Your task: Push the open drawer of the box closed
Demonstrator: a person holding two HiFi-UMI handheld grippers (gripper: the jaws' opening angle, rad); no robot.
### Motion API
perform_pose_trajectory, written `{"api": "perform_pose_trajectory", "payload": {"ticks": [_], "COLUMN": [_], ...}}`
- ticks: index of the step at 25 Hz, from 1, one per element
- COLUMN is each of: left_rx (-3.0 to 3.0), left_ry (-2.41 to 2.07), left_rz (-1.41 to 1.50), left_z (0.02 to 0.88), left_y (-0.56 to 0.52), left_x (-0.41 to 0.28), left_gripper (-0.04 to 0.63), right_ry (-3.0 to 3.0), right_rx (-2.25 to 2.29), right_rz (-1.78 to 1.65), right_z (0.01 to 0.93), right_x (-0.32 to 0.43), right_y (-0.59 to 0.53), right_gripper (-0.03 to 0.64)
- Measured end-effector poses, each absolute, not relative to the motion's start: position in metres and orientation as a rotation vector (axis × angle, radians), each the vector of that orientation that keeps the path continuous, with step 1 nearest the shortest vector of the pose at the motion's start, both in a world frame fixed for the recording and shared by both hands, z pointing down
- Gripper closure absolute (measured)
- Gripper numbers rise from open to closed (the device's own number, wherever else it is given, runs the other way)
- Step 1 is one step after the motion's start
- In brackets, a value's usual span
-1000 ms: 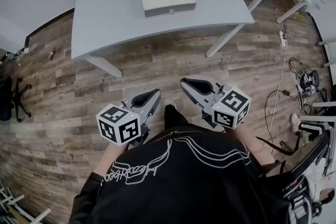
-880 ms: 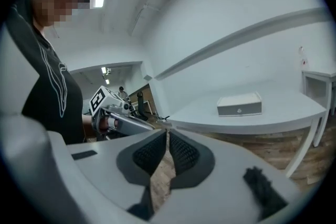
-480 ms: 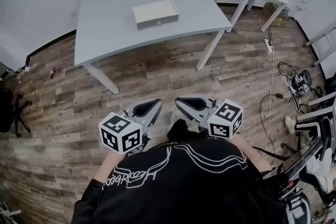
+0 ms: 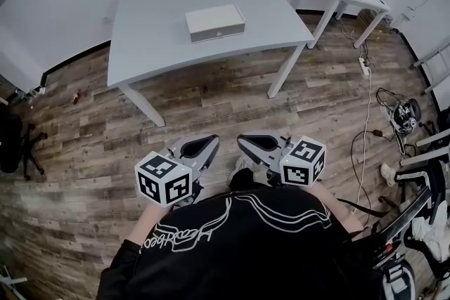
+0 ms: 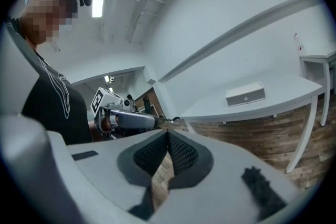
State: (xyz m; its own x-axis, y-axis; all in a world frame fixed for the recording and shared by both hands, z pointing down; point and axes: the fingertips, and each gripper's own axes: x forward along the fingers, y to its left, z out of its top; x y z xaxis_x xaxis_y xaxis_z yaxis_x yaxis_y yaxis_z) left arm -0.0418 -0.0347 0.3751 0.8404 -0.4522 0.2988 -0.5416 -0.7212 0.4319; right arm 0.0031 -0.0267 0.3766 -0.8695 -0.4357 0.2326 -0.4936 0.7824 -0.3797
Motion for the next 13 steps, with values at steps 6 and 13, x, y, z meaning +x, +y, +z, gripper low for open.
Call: {"api": "perform_pose_trajectory", "payload": {"ticks": [6, 13], "left_rx": [2.494, 2.479], "left_ry": [-0.690, -0.675], "left_rz": [0.242, 0.235], "left_z": [0.380, 0.390], "left_y": [-0.027, -0.023], "left_x": [-0.034, -0.033], "left_gripper": [0.591, 0.591], "right_ry": [-2.810, -2.797], "right_rx": [0.741, 0.743], "right_rz": [0.652, 0.686], "right_z": [0.383, 0.392], "right_x": [0.006, 0.006], "right_y": [-0.015, -0.011], "right_gripper": [0.607, 0.607]}}
